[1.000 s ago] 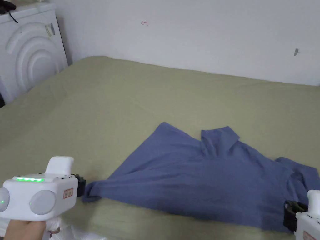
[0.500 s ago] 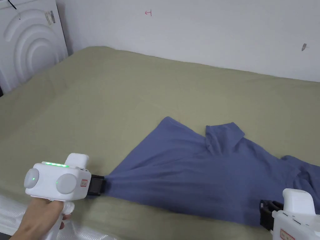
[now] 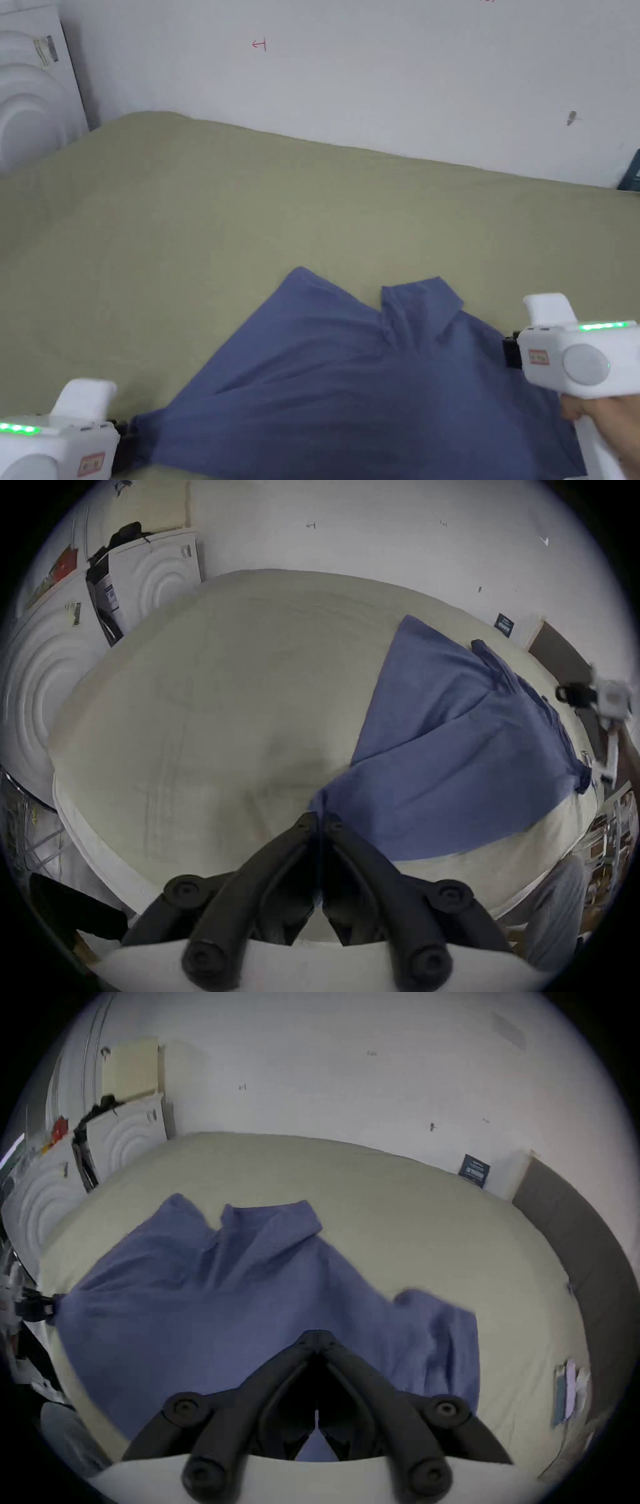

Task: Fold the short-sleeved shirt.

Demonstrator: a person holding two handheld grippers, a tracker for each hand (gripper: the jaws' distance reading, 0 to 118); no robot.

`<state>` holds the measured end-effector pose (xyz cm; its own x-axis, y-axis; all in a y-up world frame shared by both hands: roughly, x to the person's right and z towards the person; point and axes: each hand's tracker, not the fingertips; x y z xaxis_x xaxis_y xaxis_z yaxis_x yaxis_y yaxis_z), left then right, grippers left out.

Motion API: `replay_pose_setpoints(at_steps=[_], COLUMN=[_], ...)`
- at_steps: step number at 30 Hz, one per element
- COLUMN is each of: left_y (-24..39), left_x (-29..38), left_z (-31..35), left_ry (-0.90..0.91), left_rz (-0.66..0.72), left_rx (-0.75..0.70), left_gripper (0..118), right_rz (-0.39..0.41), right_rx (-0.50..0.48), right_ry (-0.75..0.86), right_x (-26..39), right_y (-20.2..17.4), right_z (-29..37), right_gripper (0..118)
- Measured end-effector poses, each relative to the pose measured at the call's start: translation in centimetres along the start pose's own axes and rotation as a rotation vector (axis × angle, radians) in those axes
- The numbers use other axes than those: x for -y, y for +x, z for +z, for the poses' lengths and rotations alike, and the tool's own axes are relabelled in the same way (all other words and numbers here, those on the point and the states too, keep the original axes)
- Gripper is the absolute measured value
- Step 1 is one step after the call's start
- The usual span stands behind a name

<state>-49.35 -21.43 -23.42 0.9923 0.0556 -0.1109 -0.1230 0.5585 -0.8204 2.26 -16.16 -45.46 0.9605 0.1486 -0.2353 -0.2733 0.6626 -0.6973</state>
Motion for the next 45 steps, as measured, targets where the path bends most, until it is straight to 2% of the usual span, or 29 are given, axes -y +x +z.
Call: replay_pose_setpoints(at_steps=[3, 4, 5, 6, 7, 8, 9, 11, 12, 13, 14, 15, 16, 17, 19, 21, 22, 25, 29, 35, 38, 45], left_y=[0.0, -0.1, -0.1, -0.4, -0.5, -0.6, -0.6, -0.6, -0.6, -0.6, -0.5, -0.5, -0.4, -0.4, -0.3, -0.4, -0.4, 0.2, 2.4, 6.9, 9.0, 12.9], left_x=[0.0, 0.1, 0.1, 0.1, 0.2, 0.3, 0.4, 0.4, 0.4, 0.4, 0.3, 0.2, 0.0, -0.2, -0.6, -1.3, -1.9, -4.2, -8.4, -17.0, -21.6, -29.5], left_z=[0.1, 0.1, 0.1, 0.0, -0.2, -0.3, -0.4, -0.7, -0.7, -0.7, -0.7, -0.6, -0.6, -0.5, 0.1, 1.6, 2.5, 6.1, 11.9, 21.2, 25.6, 31.9], left_ry=[0.010, 0.013, 0.015, 0.016, 0.015, 0.014, 0.015, 0.016, 0.016, 0.014, 0.012, 0.007, 0.004, -0.003, -0.008, 0.027, 0.054, 0.146, 0.277, 0.457, 0.519, 0.611], left_rz=[-0.003, 0.008, 0.019, 0.036, 0.049, 0.056, 0.058, 0.063, 0.067, 0.068, 0.068, 0.063, 0.057, 0.051, 0.049, 0.071, 0.087, 0.116, 0.057, -0.036, -0.047, -0.098], left_rx=[0.004, 0.009, 0.013, 0.019, 0.025, 0.031, 0.033, 0.033, 0.034, 0.033, 0.033, 0.033, 0.031, 0.032, 0.029, 0.044, 0.057, 0.092, 0.084, 0.028, 0.020, -0.094], left_gripper=[1, 1, 1, 1, 1, 1, 1, 1, 1, 1, 1, 1, 1, 1, 1, 1, 1, 1, 1, 1, 1, 1], right_rz=[0.016, 0.022, 0.032, 0.050, 0.076, 0.101, 0.128, 0.168, 0.145, 0.106, 0.039, 0.001, 0.009, 0.069, 0.079, 0.104, 0.102, 0.086, 0.041, -0.010, -0.057, -0.155], right_rx=[-0.017, -0.038, -0.048, -0.041, -0.034, -0.046, -0.042, 0.024, -0.004, -0.013, -0.056, -0.129, -0.116, -0.022, -0.091, -0.037, -0.042, -0.014, 0.052, 0.201, 0.275, 0.321], right_ry=[-0.043, -0.069, -0.097, -0.129, -0.177, -0.231, -0.193, -0.234, -0.215, -0.211, -0.223, -0.209, -0.167, -0.097, -0.079, 0.003, 0.038, 0.177, 0.351, 0.569, 0.620, 0.685], right_x=[-3.0, -3.7, -4.0, -4.1, -4.0, -3.3, -3.1, -1.9, -1.5, -2.6, -2.9, -3.1, -3.2, -3.6, -3.9, -4.6, -4.9, -5.8, -7.2, -8.8, -9.7, -12.3], right_y=[0.8, 1.0, 0.8, 0.7, 0.6, 0.5, -0.1, -0.6, -0.6, -0.2, 0.1, 0.3, -0.1, -0.5, -0.2, -0.2, 0.0, 0.9, 3.2, 6.6, 8.4, 11.0], right_z=[-3.9, -5.0, -5.5, -6.3, -7.4, -8.1, -8.4, -9.8, -9.8, -9.2, -8.6, -7.8, -6.7, -5.5, -2.7, 1.3, 3.6, 11.7, 22.3, 35.5, 39.4, 43.4], right_gripper=[1, 6, 30, 92, 118, 112, 105, 104, 102, 93, 63, 1, 2, 2, 2, 2, 2, 2, 2, 2, 2, 2])
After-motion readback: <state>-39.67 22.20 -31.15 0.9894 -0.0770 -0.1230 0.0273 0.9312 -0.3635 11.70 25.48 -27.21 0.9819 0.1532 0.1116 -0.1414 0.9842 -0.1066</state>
